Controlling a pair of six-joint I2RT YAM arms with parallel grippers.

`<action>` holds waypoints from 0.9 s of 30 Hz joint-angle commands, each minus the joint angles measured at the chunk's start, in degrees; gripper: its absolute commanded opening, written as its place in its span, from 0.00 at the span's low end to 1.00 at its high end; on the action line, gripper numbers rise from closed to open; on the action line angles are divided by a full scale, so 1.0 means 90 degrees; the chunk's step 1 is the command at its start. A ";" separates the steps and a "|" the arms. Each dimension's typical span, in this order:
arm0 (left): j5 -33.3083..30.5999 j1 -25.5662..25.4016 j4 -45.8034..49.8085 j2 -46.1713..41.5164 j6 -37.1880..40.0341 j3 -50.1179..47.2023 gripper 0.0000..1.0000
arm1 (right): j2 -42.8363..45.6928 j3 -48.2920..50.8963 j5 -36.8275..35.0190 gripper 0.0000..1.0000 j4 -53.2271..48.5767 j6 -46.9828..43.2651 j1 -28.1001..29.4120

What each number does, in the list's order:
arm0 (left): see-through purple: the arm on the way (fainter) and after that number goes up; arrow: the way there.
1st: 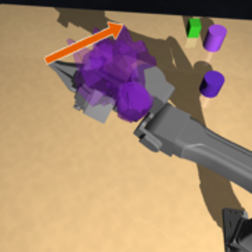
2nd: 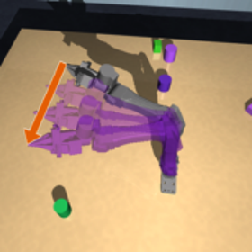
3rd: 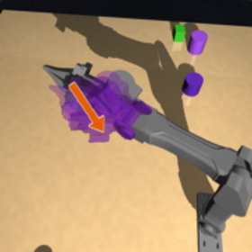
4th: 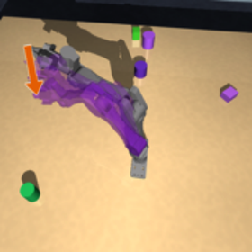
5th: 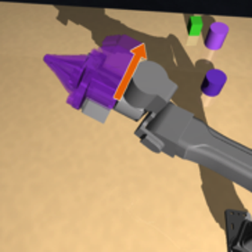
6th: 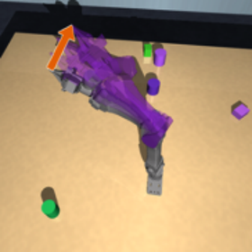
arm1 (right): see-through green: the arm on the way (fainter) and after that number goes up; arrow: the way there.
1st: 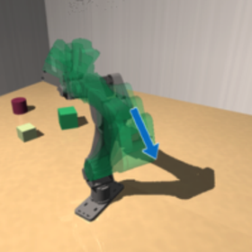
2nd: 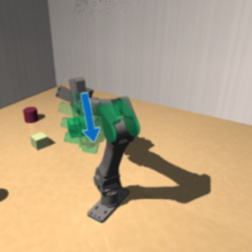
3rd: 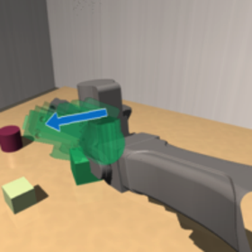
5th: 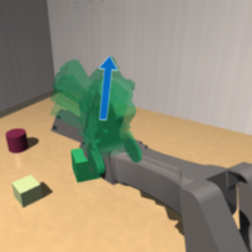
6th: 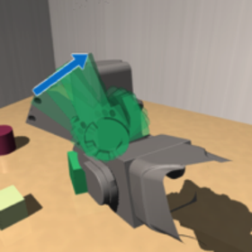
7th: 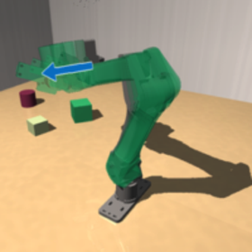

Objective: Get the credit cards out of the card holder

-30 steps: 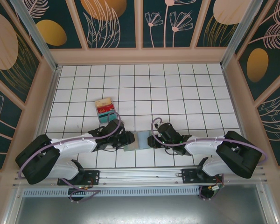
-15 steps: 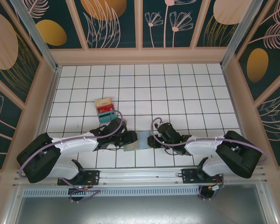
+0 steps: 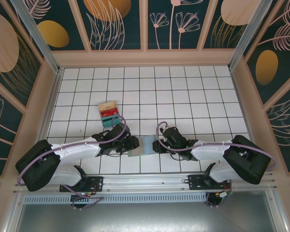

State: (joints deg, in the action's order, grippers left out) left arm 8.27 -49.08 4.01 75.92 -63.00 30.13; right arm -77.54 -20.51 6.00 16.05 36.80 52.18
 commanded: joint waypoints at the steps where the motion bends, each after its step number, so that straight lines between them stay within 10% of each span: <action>1: -0.0145 -0.0034 0.0242 0.0078 0.0144 0.0041 0.51 | -0.0249 -0.0110 0.0114 0.35 0.0060 0.0073 0.0042; 27: 0.0451 -0.0041 -0.0478 0.0165 0.0165 0.0146 0.53 | -0.0300 -0.0124 0.0115 0.35 0.0052 0.0081 0.0042</action>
State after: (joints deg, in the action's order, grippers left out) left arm 12.01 -49.15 -1.04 77.43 -62.41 30.13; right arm -77.95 -20.86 6.04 16.05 36.80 52.18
